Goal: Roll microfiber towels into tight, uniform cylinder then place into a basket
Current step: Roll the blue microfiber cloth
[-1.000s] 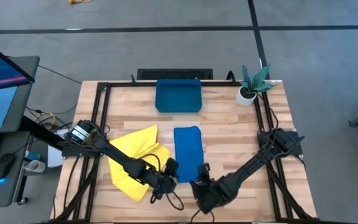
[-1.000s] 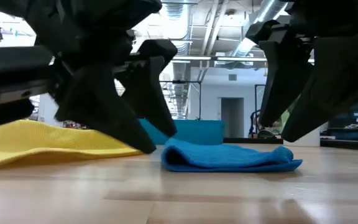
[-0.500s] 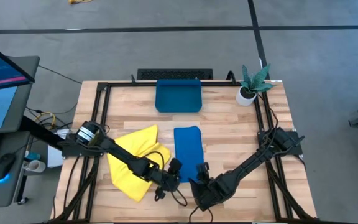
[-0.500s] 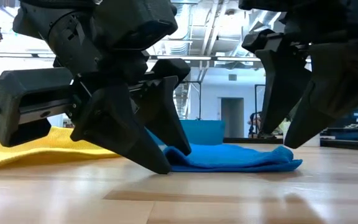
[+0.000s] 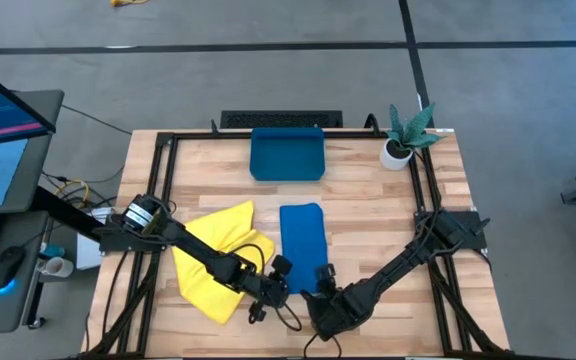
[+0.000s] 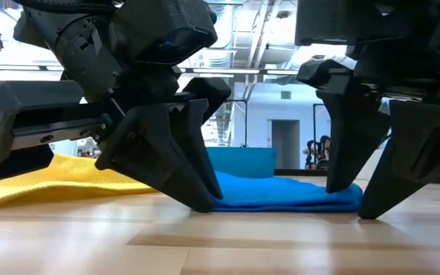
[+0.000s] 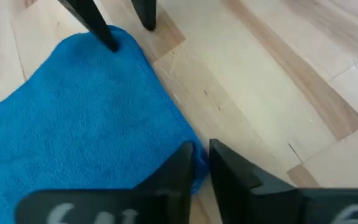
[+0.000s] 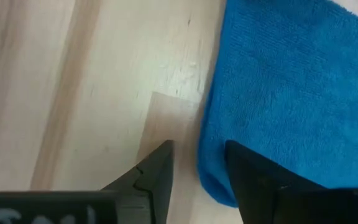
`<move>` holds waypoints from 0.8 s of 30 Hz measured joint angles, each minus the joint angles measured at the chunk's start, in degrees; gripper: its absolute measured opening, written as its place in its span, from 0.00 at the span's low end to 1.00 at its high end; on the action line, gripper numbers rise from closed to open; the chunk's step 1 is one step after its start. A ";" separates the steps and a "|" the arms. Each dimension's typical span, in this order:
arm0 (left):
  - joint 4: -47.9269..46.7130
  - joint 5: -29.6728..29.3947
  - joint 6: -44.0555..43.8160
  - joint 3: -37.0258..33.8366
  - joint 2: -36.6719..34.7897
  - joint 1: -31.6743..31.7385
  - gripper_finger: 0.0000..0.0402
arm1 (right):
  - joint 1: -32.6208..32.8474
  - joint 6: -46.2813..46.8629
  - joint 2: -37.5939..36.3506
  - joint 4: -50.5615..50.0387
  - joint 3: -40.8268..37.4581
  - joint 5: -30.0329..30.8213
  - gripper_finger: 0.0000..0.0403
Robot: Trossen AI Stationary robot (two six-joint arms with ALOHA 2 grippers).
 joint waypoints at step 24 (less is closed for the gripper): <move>-0.99 -4.35 -0.68 -0.22 -2.94 -1.71 0.00 | 1.58 3.41 -0.63 -3.72 1.64 -1.72 0.02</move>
